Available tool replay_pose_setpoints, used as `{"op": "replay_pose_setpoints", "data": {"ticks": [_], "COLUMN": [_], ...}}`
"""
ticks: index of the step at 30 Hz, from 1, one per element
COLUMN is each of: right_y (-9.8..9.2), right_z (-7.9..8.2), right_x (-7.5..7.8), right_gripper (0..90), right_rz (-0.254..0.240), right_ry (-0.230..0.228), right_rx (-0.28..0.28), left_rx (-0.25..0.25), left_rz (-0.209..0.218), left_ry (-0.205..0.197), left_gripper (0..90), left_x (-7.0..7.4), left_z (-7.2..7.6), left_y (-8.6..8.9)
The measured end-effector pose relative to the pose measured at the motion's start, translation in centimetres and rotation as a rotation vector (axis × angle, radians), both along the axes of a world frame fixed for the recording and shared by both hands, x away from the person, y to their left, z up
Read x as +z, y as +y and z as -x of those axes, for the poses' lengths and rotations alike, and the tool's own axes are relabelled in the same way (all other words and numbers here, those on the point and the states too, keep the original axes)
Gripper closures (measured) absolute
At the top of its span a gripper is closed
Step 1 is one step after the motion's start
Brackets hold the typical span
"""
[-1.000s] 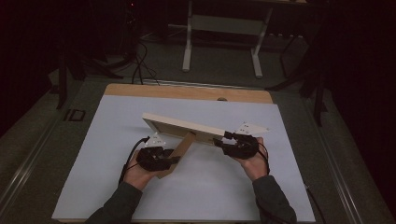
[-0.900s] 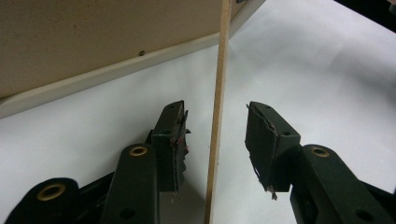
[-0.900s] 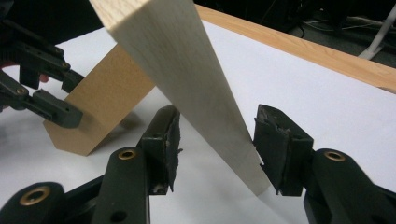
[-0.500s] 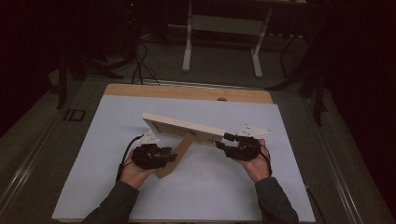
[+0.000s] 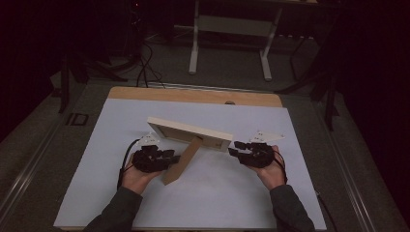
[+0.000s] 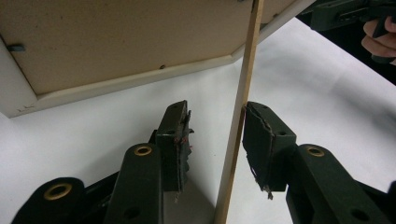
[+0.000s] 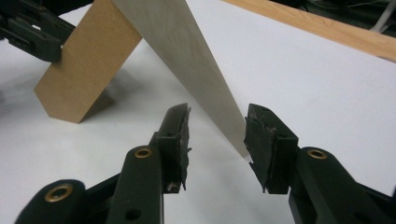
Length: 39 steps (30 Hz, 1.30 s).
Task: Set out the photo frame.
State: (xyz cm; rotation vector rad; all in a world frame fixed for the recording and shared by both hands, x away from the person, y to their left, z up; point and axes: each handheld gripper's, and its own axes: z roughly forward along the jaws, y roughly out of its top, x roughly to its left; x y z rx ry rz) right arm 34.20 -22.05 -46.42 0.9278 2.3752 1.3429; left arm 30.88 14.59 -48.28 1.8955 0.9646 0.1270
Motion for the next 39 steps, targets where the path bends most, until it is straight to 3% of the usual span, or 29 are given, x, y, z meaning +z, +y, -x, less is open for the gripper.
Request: {"op": "replay_pose_setpoints", "data": {"ticks": [3, 7, 11, 16, 24, 26, 29, 34, 39], "right_y": [-0.2, -0.6, -0.8, -1.0, -0.6, -0.4, -0.2, 0.2, 0.4], "right_z": [0.0, -0.1, -0.3, -0.5, -0.9, -1.0, -1.2, -1.7, -2.2], "right_x": [-0.2, -0.6, -0.7, -0.7, -0.2, -0.1, 0.0, 0.1, 0.2], "right_gripper": [61.9, 68.2, 75.0, 82.6, 89.4, 89.6, 89.7, 89.7, 89.7], "right_rz": [0.004, 0.015, 0.033, 0.04, 0.019, 0.015, 0.013, -0.009, -0.022], "right_ry": [0.009, 0.017, 0.023, 0.031, 0.015, 0.012, 0.012, 0.02, 0.023], "right_rx": [0.0, -0.003, -0.013, -0.045, -0.078, -0.087, -0.095, -0.105, -0.12], "left_rx": [0.001, -0.002, 0.016, 0.103, 0.242, 0.247, 0.217, 0.2, 0.223], "left_rz": [0.025, 0.096, 0.107, 0.104, 0.066, 0.059, 0.055, -0.003, -0.055], "left_ry": [0.0, 0.016, 0.015, 0.039, 0.009, 0.008, 0.027, -0.003, -0.059], "left_gripper": [61.5, 62.8, 66.2, 72.6, 78.3, 78.7, 79.4, 84.0, 90.0], "left_x": [0.2, 0.4, 0.8, 1.1, 1.6, 1.6, 1.5, 1.5, 2.0], "left_z": [0.0, -0.1, -0.2, -0.6, -0.9, -1.1, -1.5, -1.8, -1.8], "left_y": [0.3, 0.9, 1.4, 1.8, 2.3, 2.3, 2.3, 1.9, 1.5]}}
